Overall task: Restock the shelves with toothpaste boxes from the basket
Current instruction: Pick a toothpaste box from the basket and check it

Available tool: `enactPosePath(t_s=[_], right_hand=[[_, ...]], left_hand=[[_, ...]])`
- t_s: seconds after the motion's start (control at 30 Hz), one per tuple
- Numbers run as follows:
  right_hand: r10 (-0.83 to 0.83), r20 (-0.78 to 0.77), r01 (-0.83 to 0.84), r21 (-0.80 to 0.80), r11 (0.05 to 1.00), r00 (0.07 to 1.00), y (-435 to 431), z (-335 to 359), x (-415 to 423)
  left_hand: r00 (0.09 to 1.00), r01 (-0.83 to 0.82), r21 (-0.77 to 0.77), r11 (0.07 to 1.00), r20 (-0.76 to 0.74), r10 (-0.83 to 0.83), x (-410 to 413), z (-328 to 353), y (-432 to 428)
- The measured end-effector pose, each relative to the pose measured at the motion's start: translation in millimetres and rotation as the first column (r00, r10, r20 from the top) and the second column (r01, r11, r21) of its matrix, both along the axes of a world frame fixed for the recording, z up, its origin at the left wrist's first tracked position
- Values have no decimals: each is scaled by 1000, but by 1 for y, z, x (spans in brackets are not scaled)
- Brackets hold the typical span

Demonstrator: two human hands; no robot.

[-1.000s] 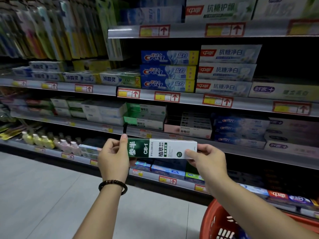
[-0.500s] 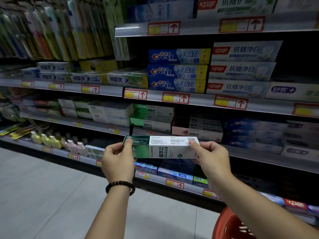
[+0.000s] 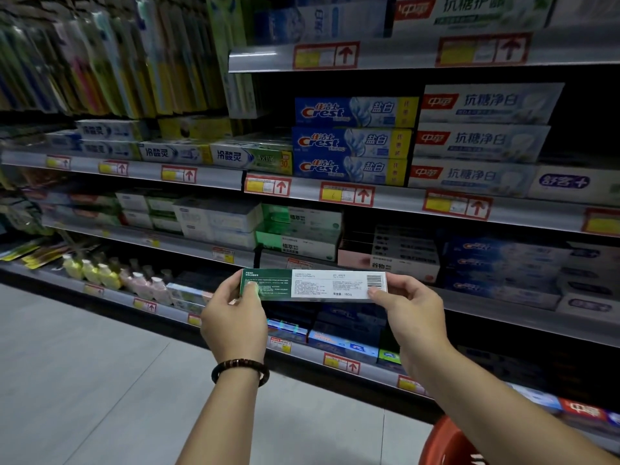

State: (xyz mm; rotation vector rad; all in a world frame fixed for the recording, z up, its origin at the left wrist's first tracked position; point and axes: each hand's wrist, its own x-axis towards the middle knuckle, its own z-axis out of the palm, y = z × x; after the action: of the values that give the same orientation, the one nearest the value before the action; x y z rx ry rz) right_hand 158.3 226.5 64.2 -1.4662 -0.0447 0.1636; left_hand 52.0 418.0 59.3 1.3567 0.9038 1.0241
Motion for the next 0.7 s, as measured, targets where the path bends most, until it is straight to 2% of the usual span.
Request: enactPosePath(t_s=[0.23,0.57,0.7], right_hand=[[-43,20,43,19,999,999,3,-6,2],[-105,-19,107,95,990,994,10,-12,-1],[-131,-44,136,129,982,990,13,-13,2]], left_hand=[[1000,15,81,997,-4,-15,5,-8,1],[998,55,41,998,-7,-55,3,-10,-1],[998,46,2,999,43,-46,2,-4,-3]])
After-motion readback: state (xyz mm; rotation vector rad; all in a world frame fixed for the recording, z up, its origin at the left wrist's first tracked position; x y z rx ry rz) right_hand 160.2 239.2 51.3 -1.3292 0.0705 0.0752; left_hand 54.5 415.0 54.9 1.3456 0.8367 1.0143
